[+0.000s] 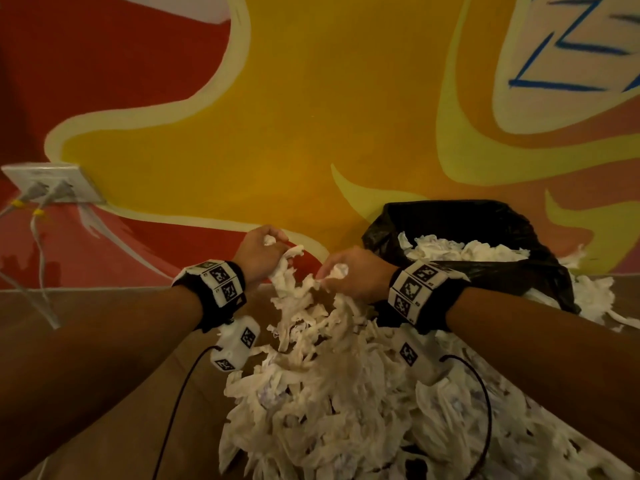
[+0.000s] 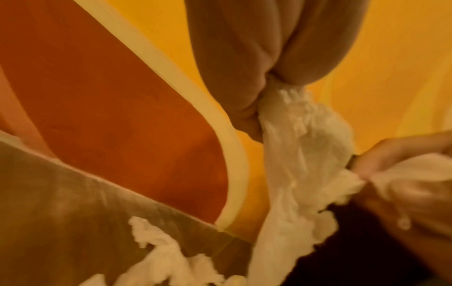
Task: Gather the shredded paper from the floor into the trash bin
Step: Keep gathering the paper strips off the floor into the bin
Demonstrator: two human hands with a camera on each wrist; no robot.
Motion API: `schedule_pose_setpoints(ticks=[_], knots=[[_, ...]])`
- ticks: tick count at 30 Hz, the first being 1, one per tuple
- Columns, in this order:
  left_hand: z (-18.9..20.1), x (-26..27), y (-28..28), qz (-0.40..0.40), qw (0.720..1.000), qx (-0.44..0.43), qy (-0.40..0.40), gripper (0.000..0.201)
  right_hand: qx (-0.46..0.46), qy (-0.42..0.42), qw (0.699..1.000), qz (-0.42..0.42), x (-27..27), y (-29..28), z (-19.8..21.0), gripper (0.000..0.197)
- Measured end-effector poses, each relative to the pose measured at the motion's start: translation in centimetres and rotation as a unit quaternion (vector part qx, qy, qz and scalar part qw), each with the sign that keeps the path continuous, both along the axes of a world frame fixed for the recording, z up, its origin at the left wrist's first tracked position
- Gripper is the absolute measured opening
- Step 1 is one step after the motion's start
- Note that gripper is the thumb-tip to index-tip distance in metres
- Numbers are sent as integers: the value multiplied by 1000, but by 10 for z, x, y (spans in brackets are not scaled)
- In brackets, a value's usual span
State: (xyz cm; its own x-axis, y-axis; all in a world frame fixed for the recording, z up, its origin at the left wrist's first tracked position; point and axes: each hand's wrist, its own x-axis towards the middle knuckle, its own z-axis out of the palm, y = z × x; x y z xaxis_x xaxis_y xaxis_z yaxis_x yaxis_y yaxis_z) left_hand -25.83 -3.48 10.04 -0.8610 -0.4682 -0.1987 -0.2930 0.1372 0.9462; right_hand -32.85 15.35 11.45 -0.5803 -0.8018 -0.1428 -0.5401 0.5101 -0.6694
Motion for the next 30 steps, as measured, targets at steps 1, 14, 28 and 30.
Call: schedule_pose_setpoints(ticks=[1,14,28,30], knots=[[4,-4,7,14,1000,7,13,12,11,-10,1000,0,1,2,-2,17],[42,-33,78,-11,982,169,86,11,-57,22,996,-66,1,25,19,44],[64,-65,113,-135,971,-137,140,23,-63,53,988,-128,-40,98,66,30],[67,-74,120,-125,972,-142,137,25,-100,73,980,-152,-51,114,74,18]])
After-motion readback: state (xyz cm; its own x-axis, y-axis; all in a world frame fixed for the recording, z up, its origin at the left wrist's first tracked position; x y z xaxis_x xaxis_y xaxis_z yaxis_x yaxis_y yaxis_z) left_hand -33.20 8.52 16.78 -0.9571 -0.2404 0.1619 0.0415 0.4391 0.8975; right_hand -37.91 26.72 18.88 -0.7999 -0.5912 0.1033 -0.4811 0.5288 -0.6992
